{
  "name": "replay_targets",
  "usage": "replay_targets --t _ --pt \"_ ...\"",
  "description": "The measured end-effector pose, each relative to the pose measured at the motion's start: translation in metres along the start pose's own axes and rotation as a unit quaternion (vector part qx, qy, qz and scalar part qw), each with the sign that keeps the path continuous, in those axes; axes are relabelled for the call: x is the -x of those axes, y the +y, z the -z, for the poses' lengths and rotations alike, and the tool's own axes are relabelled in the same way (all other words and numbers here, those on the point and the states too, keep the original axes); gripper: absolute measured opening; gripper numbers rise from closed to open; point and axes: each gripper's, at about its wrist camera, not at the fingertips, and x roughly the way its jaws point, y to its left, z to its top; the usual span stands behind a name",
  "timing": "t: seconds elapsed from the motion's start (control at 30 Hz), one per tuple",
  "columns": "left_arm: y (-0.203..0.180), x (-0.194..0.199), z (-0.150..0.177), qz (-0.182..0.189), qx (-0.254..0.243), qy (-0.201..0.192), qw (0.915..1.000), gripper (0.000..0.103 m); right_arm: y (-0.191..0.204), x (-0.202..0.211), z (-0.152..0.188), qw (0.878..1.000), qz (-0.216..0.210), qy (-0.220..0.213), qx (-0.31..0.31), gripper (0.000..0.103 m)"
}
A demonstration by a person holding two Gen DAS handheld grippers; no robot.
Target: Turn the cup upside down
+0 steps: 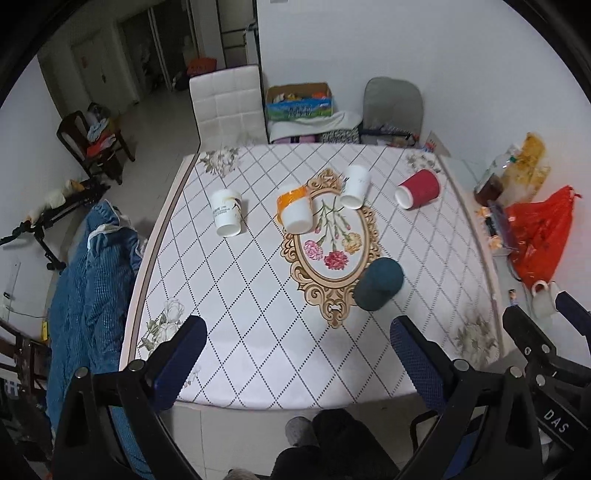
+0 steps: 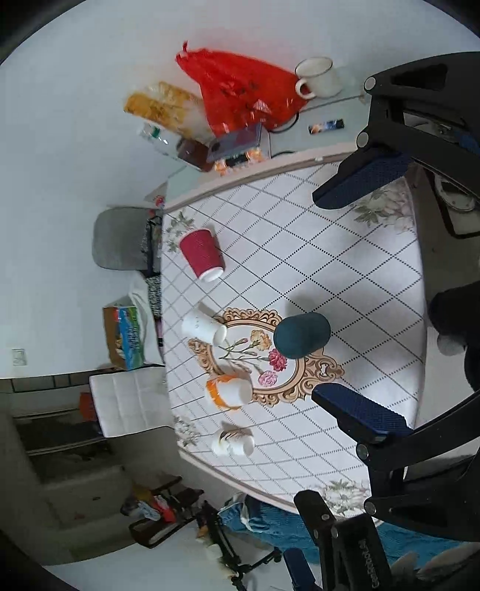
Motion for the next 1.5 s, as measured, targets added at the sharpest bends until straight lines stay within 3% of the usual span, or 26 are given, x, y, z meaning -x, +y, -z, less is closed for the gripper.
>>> replay_targets --t 0.3,0.63,0.93,1.5 --pt "0.001 0.069 0.022 0.007 -0.009 -0.044 0.9990 0.102 0.004 0.101 0.024 0.999 0.004 -0.051 -0.002 0.097" --pt "-0.005 0.119 0.046 -0.001 0.000 -0.072 0.9974 0.102 -0.017 0.156 0.033 0.997 -0.001 -0.075 -0.006 0.097" --pt "-0.014 0.136 0.061 -0.002 0.012 -0.077 0.9970 0.102 -0.032 0.177 0.037 0.997 -0.014 -0.076 0.005 0.097" --pt "-0.021 0.137 0.065 -0.027 0.033 -0.086 0.9954 0.102 -0.038 0.163 0.026 0.997 -0.027 -0.072 0.020 0.100"
